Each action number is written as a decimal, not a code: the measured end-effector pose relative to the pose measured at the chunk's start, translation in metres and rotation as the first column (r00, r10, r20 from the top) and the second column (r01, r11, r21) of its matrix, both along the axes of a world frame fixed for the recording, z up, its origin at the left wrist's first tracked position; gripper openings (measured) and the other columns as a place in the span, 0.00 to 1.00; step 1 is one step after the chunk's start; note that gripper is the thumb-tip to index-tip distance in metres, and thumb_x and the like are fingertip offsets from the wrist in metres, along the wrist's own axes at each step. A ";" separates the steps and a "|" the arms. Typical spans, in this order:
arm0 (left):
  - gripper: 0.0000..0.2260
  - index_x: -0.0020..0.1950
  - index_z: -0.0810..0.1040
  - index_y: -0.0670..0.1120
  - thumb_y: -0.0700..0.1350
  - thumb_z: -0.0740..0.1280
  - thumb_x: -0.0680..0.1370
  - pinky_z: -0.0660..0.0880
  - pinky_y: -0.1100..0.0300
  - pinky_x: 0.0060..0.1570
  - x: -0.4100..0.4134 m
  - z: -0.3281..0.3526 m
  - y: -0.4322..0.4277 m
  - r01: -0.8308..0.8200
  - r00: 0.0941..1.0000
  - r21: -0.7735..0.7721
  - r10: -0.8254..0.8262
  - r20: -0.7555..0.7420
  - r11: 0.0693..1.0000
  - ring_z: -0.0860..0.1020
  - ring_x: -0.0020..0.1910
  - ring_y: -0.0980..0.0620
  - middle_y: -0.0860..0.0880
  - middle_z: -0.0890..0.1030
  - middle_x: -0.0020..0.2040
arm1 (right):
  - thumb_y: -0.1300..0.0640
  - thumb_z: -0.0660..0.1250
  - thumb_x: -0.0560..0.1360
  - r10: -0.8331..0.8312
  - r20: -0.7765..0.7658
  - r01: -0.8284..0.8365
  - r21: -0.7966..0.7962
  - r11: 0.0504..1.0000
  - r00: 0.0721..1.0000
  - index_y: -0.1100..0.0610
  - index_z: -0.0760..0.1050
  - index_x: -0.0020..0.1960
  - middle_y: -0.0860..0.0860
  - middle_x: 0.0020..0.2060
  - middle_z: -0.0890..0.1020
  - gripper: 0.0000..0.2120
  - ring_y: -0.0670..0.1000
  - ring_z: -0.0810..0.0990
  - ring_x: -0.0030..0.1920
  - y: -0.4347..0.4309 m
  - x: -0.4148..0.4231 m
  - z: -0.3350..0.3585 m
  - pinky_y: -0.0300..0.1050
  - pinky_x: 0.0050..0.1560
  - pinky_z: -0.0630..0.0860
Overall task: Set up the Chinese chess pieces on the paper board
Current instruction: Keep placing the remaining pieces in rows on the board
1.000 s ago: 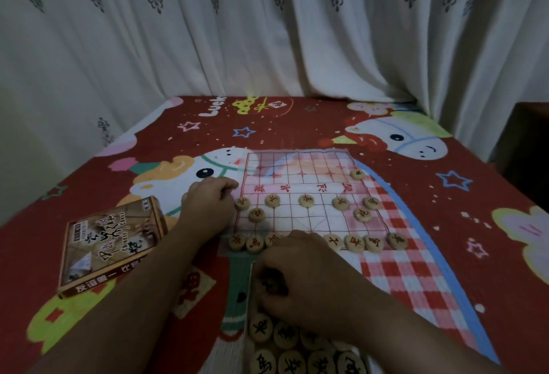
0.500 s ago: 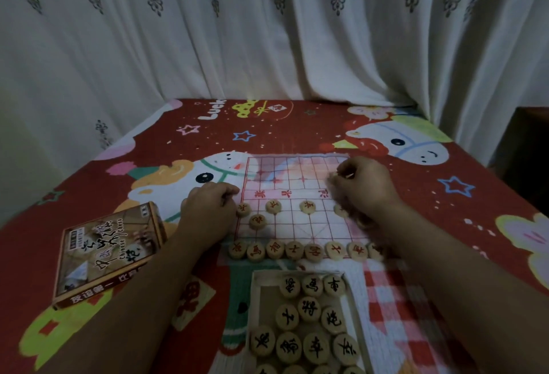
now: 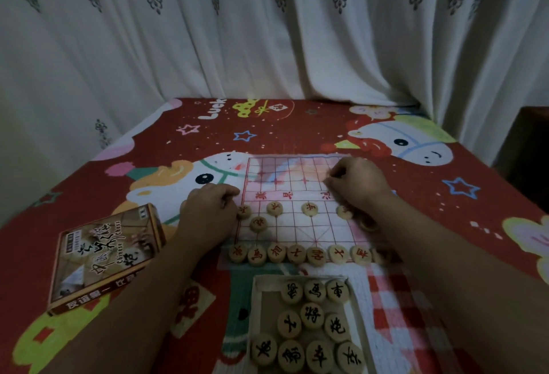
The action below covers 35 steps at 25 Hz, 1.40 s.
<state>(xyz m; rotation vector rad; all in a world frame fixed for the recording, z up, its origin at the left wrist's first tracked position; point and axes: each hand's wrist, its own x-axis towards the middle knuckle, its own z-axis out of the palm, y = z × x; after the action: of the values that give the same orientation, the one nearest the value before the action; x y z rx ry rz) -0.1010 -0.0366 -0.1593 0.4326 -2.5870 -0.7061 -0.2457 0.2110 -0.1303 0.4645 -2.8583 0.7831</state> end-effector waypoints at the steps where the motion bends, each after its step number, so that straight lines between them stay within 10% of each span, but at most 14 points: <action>1: 0.13 0.58 0.81 0.50 0.41 0.65 0.76 0.75 0.46 0.58 0.000 0.000 0.000 0.000 1.000 0.002 0.000 -0.001 1.000 0.78 0.57 0.47 0.49 0.82 0.58 | 0.49 0.71 0.76 -0.004 0.008 0.004 -0.058 0.998 1.000 0.52 0.82 0.48 0.50 0.46 0.85 0.07 0.52 0.83 0.47 0.003 0.001 0.001 0.53 0.51 0.81; 9: 0.13 0.58 0.81 0.53 0.46 0.64 0.75 0.74 0.45 0.58 0.002 0.004 0.001 -0.002 0.999 -0.006 0.002 0.052 1.000 0.77 0.57 0.46 0.50 0.81 0.57 | 0.54 0.71 0.77 0.286 -0.020 -0.274 -0.363 0.891 0.958 0.50 0.82 0.49 0.42 0.41 0.82 0.02 0.39 0.78 0.38 0.017 0.090 0.023 0.32 0.39 0.72; 14: 0.14 0.58 0.80 0.53 0.48 0.63 0.75 0.74 0.44 0.58 0.004 0.004 0.002 0.001 0.998 -0.011 -0.001 0.068 1.000 0.76 0.57 0.45 0.49 0.81 0.56 | 0.51 0.73 0.75 0.663 0.250 -0.656 -0.122 0.745 0.706 0.43 0.81 0.52 0.39 0.44 0.81 0.07 0.38 0.79 0.44 0.021 0.156 0.048 0.32 0.41 0.75; 20: 0.16 0.58 0.80 0.53 0.48 0.60 0.73 0.73 0.44 0.60 0.006 0.006 0.004 0.012 0.999 0.050 -0.014 0.052 0.999 0.76 0.58 0.46 0.49 0.80 0.58 | 0.53 0.69 0.77 0.735 0.403 -0.825 0.106 0.555 0.546 0.43 0.79 0.63 0.36 0.46 0.75 0.15 0.37 0.76 0.46 0.016 0.174 0.050 0.33 0.43 0.73; 27: 0.18 0.60 0.80 0.48 0.47 0.60 0.73 0.75 0.46 0.57 0.014 0.019 0.013 0.070 0.989 0.027 -0.065 -0.135 0.997 0.76 0.56 0.48 0.49 0.80 0.55 | 0.47 0.70 0.76 0.735 0.310 -0.796 0.174 0.580 0.604 0.45 0.80 0.59 0.38 0.47 0.73 0.12 0.41 0.75 0.50 0.017 0.177 0.043 0.33 0.43 0.71; 35: 0.07 0.53 0.81 0.50 0.44 0.64 0.80 0.72 0.67 0.48 0.034 0.048 0.060 0.414 0.893 0.055 -0.394 -0.219 0.908 0.76 0.48 0.60 0.56 0.80 0.46 | 0.49 0.74 0.73 0.535 0.091 -0.496 -0.271 0.825 0.840 0.42 0.80 0.50 0.40 0.43 0.81 0.07 0.40 0.78 0.42 0.033 0.151 0.039 0.35 0.39 0.75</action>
<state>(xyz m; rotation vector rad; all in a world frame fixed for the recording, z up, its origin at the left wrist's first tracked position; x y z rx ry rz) -0.0666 0.0234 -0.1113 -0.1584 -2.4712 -0.9668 -0.0949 0.2444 -0.0912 1.2262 -2.7405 1.2857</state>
